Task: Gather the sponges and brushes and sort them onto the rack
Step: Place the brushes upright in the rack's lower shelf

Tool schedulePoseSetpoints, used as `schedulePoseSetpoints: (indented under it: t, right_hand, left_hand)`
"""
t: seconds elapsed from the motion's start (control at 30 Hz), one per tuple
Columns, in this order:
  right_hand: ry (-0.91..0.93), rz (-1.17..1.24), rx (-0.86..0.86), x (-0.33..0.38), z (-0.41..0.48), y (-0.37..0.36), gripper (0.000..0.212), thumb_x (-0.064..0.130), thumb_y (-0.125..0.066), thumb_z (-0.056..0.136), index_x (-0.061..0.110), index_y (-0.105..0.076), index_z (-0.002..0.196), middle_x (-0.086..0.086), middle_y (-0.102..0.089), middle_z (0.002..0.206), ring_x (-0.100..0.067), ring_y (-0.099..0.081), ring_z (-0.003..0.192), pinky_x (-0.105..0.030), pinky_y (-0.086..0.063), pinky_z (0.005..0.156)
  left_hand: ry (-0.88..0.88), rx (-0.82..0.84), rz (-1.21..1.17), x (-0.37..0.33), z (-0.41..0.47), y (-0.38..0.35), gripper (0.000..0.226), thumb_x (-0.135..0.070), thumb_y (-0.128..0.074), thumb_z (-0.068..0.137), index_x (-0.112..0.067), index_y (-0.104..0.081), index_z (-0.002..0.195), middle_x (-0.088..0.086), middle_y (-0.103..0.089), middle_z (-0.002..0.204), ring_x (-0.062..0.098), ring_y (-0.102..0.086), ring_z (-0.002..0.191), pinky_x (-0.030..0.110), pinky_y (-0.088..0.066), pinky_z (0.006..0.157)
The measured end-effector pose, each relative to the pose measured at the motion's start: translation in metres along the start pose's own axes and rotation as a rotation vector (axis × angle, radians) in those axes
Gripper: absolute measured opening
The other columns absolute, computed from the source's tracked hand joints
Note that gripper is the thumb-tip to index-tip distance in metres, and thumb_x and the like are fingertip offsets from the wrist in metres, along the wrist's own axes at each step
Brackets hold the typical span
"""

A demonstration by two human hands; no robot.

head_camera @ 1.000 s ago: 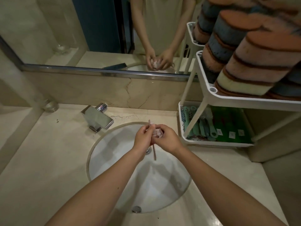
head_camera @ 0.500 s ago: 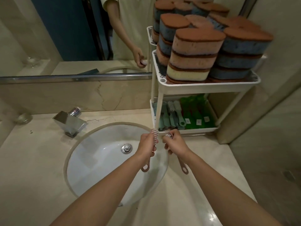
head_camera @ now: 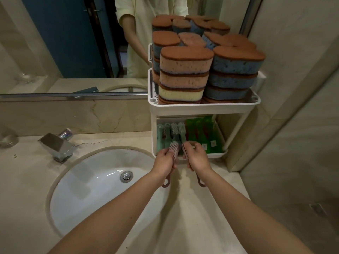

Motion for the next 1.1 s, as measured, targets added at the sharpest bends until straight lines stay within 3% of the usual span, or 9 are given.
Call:
schedulePoseSetpoints:
  t: [0.2, 0.37, 0.47, 0.6, 0.7, 0.8, 0.87, 0.97, 1.1]
  right_hand:
    - [-0.109, 0.065, -0.045, 0.002, 0.017, 0.005, 0.026, 0.032, -0.041, 0.098, 0.017, -0.034, 0.118, -0.008, -0.053, 0.089, -0.020, -0.051, 0.068, -0.030, -0.036, 0.052]
    - [-0.135, 0.027, -0.053, 0.004, 0.031, 0.009, 0.025, 0.013, -0.043, 0.096, 0.018, -0.028, 0.116, -0.012, -0.055, 0.092, -0.020, -0.054, 0.066, -0.029, -0.040, 0.051]
    - [-0.088, 0.053, -0.071, 0.006, 0.039, 0.011, 0.027, 0.005, -0.046, 0.094, 0.017, -0.033, 0.114, -0.014, -0.057, 0.099, -0.022, -0.059, 0.068, -0.027, -0.045, 0.047]
    - [0.022, 0.048, -0.070, 0.011, 0.051, 0.009, 0.019, 0.014, -0.054, 0.097, 0.014, -0.050, 0.116, -0.004, -0.060, 0.105, -0.015, -0.065, 0.073, -0.023, -0.055, 0.050]
    - [0.046, 0.049, -0.038, 0.013, 0.061, 0.005, 0.015, 0.017, -0.057, 0.095, 0.012, -0.058, 0.110, -0.007, -0.065, 0.108, -0.022, -0.065, 0.086, -0.036, -0.061, 0.065]
    - [0.060, 0.005, -0.006, 0.016, 0.070, -0.005, 0.014, 0.012, -0.057, 0.094, 0.013, -0.062, 0.106, -0.008, -0.066, 0.113, -0.025, -0.062, 0.103, -0.033, -0.052, 0.086]
    - [0.042, -0.014, 0.017, 0.019, 0.075, -0.013, 0.018, 0.009, -0.055, 0.094, 0.012, -0.064, 0.109, -0.010, -0.065, 0.119, -0.027, -0.060, 0.110, -0.036, -0.049, 0.096]
    - [0.018, -0.097, 0.080, 0.022, 0.085, -0.028, 0.022, 0.007, -0.050, 0.097, 0.007, -0.066, 0.111, -0.015, -0.064, 0.123, -0.032, -0.059, 0.112, -0.042, -0.047, 0.100]
    - [-0.029, -0.129, 0.142, 0.024, 0.089, -0.041, 0.029, 0.010, -0.043, 0.099, 0.012, -0.064, 0.119, -0.011, -0.061, 0.129, -0.029, -0.057, 0.117, -0.032, -0.047, 0.100]
  left_hand:
    - [0.046, -0.042, -0.010, -0.014, 0.013, -0.013, 0.047, -0.013, -0.044, 0.096, -0.013, -0.032, 0.142, 0.009, -0.054, 0.077, 0.015, -0.046, 0.053, 0.026, -0.038, 0.046]
    - [0.072, -0.142, 0.014, -0.022, 0.026, -0.020, 0.046, 0.000, -0.033, 0.096, -0.017, -0.030, 0.138, 0.009, -0.055, 0.096, 0.014, -0.049, 0.057, 0.023, -0.042, 0.044]
    - [0.069, -0.178, 0.067, -0.023, 0.034, -0.021, 0.041, 0.003, -0.030, 0.095, -0.020, -0.032, 0.130, 0.011, -0.054, 0.093, 0.015, -0.049, 0.057, 0.023, -0.041, 0.042]
    - [0.054, -0.209, 0.048, -0.025, 0.044, -0.021, 0.033, 0.004, -0.031, 0.094, -0.021, -0.034, 0.115, 0.006, -0.055, 0.087, 0.016, -0.057, 0.056, 0.029, -0.052, 0.049]
    - [0.018, -0.260, 0.023, -0.029, 0.056, -0.021, 0.033, 0.002, -0.036, 0.093, -0.024, -0.038, 0.113, 0.005, -0.057, 0.093, 0.021, -0.061, 0.067, 0.040, -0.057, 0.058]
    - [-0.050, -0.323, 0.034, -0.032, 0.066, -0.018, 0.040, 0.002, -0.041, 0.090, -0.022, -0.044, 0.122, 0.008, -0.058, 0.116, 0.020, -0.055, 0.078, 0.021, -0.047, 0.043]
    - [-0.072, -0.358, 0.083, -0.036, 0.073, -0.015, 0.045, 0.002, -0.041, 0.091, -0.020, -0.045, 0.130, 0.005, -0.055, 0.125, 0.019, -0.054, 0.091, 0.009, -0.044, 0.053]
    - [-0.029, -0.374, 0.178, -0.040, 0.084, -0.011, 0.051, -0.003, -0.041, 0.093, -0.023, -0.041, 0.140, 0.004, -0.053, 0.132, 0.019, -0.051, 0.097, 0.021, -0.044, 0.068]
    - [0.019, -0.394, 0.226, -0.041, 0.093, -0.012, 0.060, -0.003, -0.040, 0.091, -0.027, -0.034, 0.146, 0.007, -0.045, 0.142, 0.028, -0.051, 0.118, 0.031, -0.047, 0.082]
Point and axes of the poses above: each hand's wrist, its own z-axis towards the middle knuckle, its own y-axis out of the back of the hand, x = y × z, the point moved 3 cm from there along z, towards the middle knuckle
